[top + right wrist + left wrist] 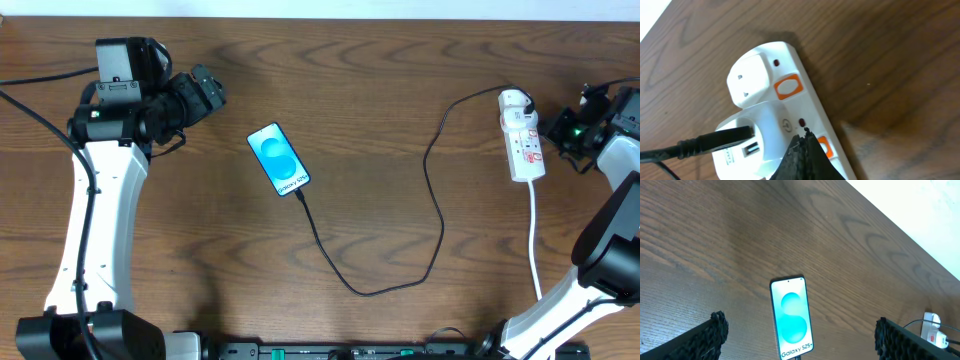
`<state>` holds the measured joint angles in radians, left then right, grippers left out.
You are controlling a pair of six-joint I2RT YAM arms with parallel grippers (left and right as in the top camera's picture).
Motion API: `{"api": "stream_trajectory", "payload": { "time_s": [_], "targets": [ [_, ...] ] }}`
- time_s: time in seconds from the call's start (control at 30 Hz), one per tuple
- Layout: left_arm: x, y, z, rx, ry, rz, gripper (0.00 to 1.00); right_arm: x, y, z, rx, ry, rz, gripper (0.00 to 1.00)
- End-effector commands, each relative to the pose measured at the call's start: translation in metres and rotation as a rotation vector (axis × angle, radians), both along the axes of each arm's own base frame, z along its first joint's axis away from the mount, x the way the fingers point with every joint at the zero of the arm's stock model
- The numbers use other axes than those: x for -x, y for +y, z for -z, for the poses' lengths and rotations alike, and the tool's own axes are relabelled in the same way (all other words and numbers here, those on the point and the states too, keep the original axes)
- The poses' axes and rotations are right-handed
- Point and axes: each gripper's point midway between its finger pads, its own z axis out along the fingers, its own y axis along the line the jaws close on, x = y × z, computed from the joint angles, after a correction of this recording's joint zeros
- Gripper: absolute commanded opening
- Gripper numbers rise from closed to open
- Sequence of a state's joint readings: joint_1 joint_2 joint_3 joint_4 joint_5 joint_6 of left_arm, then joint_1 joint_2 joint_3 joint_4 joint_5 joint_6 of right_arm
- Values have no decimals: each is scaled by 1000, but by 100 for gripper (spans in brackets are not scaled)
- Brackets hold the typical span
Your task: Plug charger to phone and switch on socket
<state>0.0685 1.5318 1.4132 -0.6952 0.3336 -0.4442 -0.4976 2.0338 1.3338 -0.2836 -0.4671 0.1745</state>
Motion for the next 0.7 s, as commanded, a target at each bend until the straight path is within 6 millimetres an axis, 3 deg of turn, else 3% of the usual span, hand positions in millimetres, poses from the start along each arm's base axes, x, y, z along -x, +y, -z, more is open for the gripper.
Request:
{"api": "stream_trajectory", "payload": {
  "time_s": [0.0, 0.67],
  "targets": [
    [1, 1, 5, -13, 11, 3, 95, -1, 10, 9, -24, 2, -38, 1],
    [1, 1, 5, -13, 11, 2, 95, 3, 16, 35, -48, 52, -49, 1]
  ]
}}
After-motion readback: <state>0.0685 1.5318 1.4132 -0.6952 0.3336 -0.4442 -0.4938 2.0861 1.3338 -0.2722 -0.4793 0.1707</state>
